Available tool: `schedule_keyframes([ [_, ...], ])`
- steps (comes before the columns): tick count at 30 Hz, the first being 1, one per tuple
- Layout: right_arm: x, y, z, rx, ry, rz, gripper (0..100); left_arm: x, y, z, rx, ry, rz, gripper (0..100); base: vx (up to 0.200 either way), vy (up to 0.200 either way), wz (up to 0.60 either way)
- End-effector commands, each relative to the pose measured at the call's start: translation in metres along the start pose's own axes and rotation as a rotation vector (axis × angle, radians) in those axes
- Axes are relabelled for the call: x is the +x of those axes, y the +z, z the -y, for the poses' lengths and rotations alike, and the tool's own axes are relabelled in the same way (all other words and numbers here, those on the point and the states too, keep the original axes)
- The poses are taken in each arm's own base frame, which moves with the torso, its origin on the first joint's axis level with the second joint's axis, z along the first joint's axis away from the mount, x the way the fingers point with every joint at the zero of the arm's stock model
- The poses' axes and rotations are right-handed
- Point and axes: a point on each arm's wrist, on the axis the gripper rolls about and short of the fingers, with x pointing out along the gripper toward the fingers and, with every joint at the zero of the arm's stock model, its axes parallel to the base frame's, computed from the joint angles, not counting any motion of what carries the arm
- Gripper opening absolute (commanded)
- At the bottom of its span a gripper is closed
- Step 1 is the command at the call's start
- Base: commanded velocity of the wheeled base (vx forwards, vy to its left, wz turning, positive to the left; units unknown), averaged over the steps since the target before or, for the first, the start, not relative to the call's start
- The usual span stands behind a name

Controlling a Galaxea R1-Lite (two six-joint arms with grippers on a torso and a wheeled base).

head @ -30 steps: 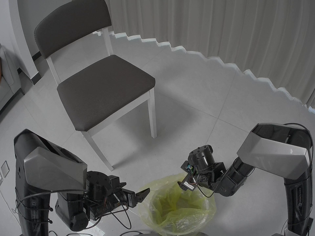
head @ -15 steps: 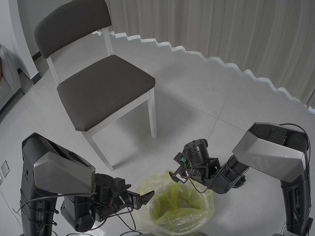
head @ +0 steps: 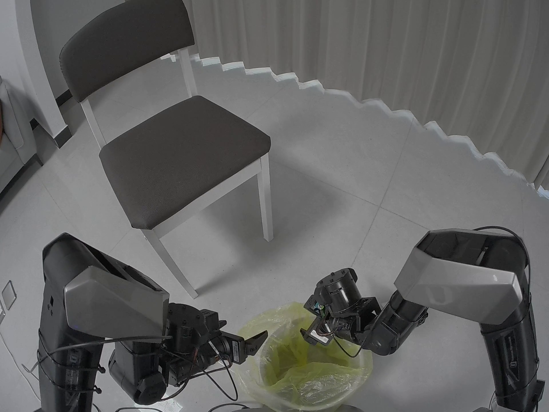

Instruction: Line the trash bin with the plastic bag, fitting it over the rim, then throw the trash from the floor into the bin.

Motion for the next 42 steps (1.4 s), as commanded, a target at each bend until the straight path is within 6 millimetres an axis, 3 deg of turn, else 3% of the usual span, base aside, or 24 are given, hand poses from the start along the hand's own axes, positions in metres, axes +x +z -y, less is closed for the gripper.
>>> schedule_keyframes([
  [1, -0.053, 0.018, 0.027, 0.028, -0.044, 0.076, 100, 0.022, -0.01, -0.014, 0.05, 0.074, 0.003, 100, 0.0, 0.0, 0.0],
  [6, -0.085, 0.017, 0.059, 0.076, -0.102, 0.097, 100, 0.041, -0.026, -0.04, 0.191, 0.181, -0.034, 100, 0.0, 0.0, 0.0],
  [11, -0.091, 0.0, 0.078, 0.116, -0.127, 0.059, 100, 0.047, -0.022, -0.043, 0.224, 0.206, -0.07, 100, 0.0, 0.0, 0.0],
  [16, -0.089, -0.012, 0.075, 0.122, -0.115, 0.02, 100, 0.054, -0.013, -0.048, 0.261, 0.226, -0.128, 100, 0.0, 0.0, 0.0],
  [25, -0.077, -0.038, 0.062, 0.125, -0.051, -0.067, 100, 0.077, 0.002, -0.033, 0.273, 0.185, -0.143, 100, 0.0, 0.0, 0.0],
  [29, -0.071, -0.051, 0.059, 0.139, -0.013, -0.104, 100, 0.075, 0.001, -0.034, 0.266, 0.186, -0.142, 100, 0.0, 0.0, 0.0],
  [32, -0.066, -0.062, 0.051, 0.143, 0.026, -0.144, 100, 0.061, 0.002, -0.038, 0.229, 0.199, -0.126, 100, 0.0, 0.0, 0.0],
  [42, -0.028, -0.057, 0.041, 0.198, 0.094, -0.155, 100, 0.033, -0.005, -0.04, 0.185, 0.174, -0.063, 100, 0.0, 0.0, 0.0],
])
